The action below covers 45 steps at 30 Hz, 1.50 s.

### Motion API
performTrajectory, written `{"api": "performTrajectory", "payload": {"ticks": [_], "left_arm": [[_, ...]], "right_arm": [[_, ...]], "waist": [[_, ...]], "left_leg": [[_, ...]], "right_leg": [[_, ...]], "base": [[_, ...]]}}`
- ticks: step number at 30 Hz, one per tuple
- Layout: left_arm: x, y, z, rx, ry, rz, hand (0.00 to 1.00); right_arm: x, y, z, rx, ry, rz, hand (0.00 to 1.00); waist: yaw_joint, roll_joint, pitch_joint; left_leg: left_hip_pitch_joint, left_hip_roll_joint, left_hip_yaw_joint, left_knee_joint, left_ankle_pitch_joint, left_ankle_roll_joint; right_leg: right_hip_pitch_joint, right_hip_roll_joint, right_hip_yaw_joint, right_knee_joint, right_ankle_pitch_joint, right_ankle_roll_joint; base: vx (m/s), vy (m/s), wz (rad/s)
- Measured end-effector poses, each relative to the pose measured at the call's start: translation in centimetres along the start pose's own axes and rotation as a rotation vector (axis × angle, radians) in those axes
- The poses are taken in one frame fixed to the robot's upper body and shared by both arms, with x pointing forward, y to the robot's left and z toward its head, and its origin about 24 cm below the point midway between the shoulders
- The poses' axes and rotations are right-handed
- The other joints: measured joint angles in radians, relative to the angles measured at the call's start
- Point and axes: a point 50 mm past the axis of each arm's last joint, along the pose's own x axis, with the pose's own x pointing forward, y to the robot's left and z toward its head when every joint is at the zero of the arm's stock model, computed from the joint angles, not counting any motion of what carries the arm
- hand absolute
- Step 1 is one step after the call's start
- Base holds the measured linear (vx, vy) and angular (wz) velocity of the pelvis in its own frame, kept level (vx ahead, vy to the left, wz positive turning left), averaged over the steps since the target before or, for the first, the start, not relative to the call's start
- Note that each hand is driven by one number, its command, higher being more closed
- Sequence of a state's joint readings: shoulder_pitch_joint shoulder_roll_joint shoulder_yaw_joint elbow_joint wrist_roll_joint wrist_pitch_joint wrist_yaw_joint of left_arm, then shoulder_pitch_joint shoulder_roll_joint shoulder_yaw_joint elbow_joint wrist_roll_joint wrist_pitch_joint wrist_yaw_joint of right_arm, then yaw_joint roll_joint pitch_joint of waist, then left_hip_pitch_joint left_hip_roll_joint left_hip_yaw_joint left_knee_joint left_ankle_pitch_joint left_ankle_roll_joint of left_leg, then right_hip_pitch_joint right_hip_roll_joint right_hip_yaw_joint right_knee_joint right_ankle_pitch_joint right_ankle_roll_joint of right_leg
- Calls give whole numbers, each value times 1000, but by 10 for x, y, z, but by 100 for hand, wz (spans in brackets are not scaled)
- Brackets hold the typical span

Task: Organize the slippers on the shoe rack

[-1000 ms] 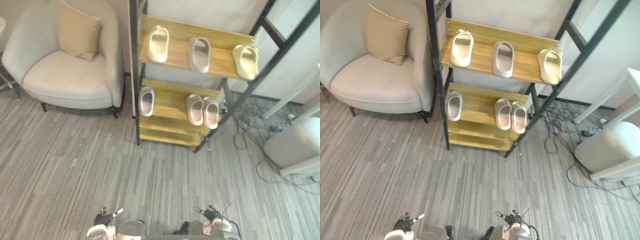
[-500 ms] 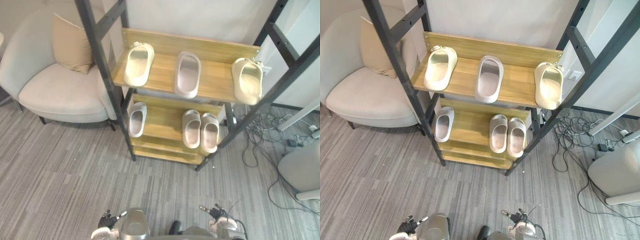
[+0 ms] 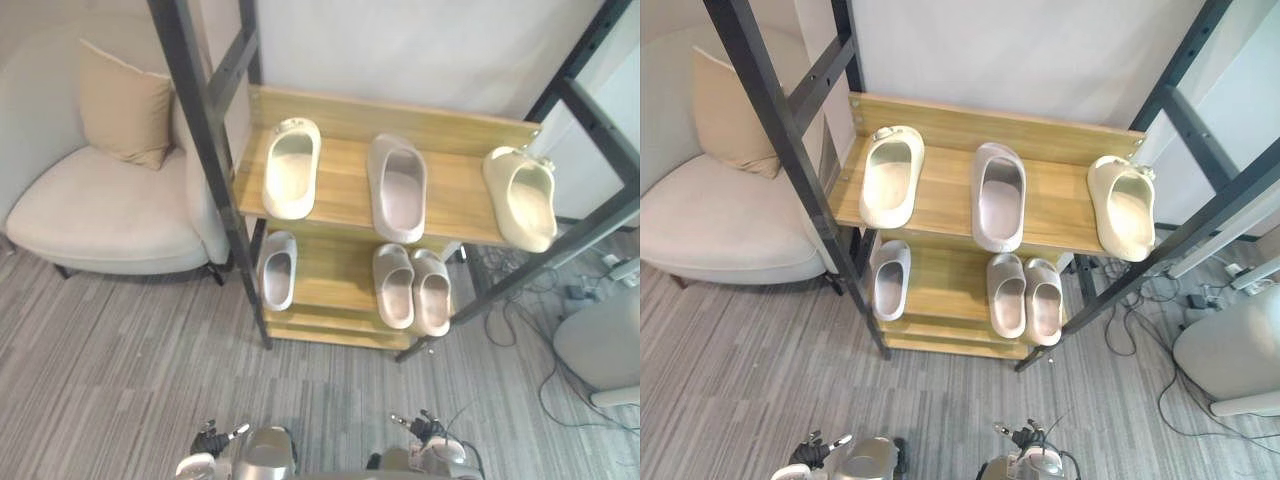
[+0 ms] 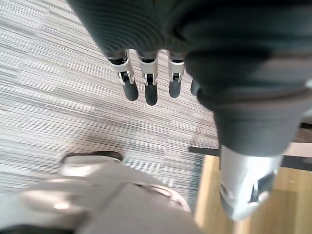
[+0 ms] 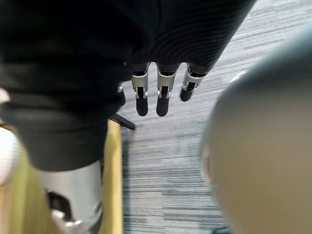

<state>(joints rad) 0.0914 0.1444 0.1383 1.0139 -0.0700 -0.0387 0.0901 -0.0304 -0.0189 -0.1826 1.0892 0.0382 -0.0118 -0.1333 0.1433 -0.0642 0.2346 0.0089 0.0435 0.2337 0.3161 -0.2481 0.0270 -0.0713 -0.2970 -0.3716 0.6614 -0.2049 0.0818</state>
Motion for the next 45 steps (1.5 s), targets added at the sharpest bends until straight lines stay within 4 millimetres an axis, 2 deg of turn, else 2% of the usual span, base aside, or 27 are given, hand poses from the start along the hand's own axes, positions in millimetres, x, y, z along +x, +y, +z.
{"api": "performTrajectory", "payload": {"ticks": [2, 4, 7, 8, 11, 14, 16, 21, 25, 31, 34, 37, 40, 42, 45], "left_arm": [[0, 0, -1, 0, 2, 0, 0], [0, -1, 0, 1, 2, -2, 0], [-1, -9, -3, -4, 9, -18, 0], [-1, -11, -4, 2, 12, -23, 0], [-1, -10, -4, 16, 12, -24, 0], [-1, -8, -4, 32, 11, -20, 0], [-1, -7, -3, 59, 7, -21, 0], [-1, -9, -2, 125, -3, -15, 0], [-1, -11, -1, 163, -13, -19, 0], [-2, -11, -3, 230, -26, -38, 0], [-3, -10, -6, 260, -26, -45, 0], [-4, -11, -6, 285, -31, -59, 0], [-4, -13, -7, 302, -28, -78, 0], [-4, -13, -8, 303, -26, -84, 0], [-4, -12, -12, 305, -10, -85, 0]], "right_arm": [[0, 0, -1, -1, 5, 2, 0], [0, -2, -1, -7, 7, 0, 0], [1, -11, -3, -20, 21, -21, 0], [1, -12, -3, -21, 20, -22, 0], [1, -10, -3, -25, 17, -19, 0], [0, -10, 0, -38, -7, -28, 0], [-1, -12, 4, -36, -37, -43, 0], [-14, -6, 41, -81, -271, -35, 0], [-36, -10, 76, -58, -488, -51, 0], [-75, -38, 134, 39, -812, -167, 0], [-93, -42, 158, 61, -945, -188, 0], [-106, -39, 183, 66, -1061, -173, 0], [-120, -26, 209, 77, -1175, -125, 0], [-124, -19, 217, 76, -1209, -97, 0], [-125, -15, 218, 79, -1211, -85, 0]], "waist": [[-1, 1, -1], [-3, -4, -11], [-9, 39, -37], [-12, 50, -44], [-22, 48, -51], [-26, 25, -65], [-29, 21, -68], [-39, 25, -82], [-51, 25, -92], [-60, 24, -96], [-65, 25, -106], [-65, 29, -109], [-62, 32, -112], [-59, 33, -112], [-57, 33, -112]], "left_leg": [[-5, -1, -6, 2, 2, -3], [-9, -18, -32, 7, 6, -14], [-10, -7, -55, -27, 21, -37], [-9, 0, -63, -36, 25, -44], [-7, 12, -86, -60, 37, -62], [-5, 18, -83, -94, 59, -69], [1, 16, -78, -106, 66, -68], [28, 6, -32, -166, 96, -60], [35, -7, -24, -210, 124, -55], [62, -22, 2, -239, 131, -50], [62, -29, 3, -246, 133, -48], [61, -37, -14, -247, 134, -46], [61, -40, -31, -253, 136, -43], [61, -42, -41, -263, 143, -40], [60, -43, -54, -266, 145, -39]], "right_leg": [[4, 15, -5, -131, 6, -5], [37, 42, 1, -295, 65, -6], [85, 83, -7, -417, 78, 9], [95, 99, -13, -447, 90, 4], [127, 135, -29, -525, 124, -6], [144, 161, -28, -602, 167, -15], [153, 165, -24, -630, 184, -16], [155, 167, 25, -693, 235, -14], [140, 162, 39, -706, 253, -13], [141, 159, 74, -723, 270, -8], [141, 157, 82, -739, 282, -6], [142, 154, 84, -748, 288, -3], [143, 154, 79, -750, 289, -2], [143, 155, 72, -750, 289, -3], [144, 154, 68, -750, 289, -3]], "base": [[64, -91, 16], [100, -165, 18], [88, -146, 7], [31, -121, 2], [4, -102, 4], [-18, -64, -5], [-20, -24, -8], [-55, 22, -25], [-60, 1, -9], [-30, 11, -16], [0, 6, -8], [4, 1, -3], [5, -20, 5], [0, -34, 11], [1, -21, 5]]}}
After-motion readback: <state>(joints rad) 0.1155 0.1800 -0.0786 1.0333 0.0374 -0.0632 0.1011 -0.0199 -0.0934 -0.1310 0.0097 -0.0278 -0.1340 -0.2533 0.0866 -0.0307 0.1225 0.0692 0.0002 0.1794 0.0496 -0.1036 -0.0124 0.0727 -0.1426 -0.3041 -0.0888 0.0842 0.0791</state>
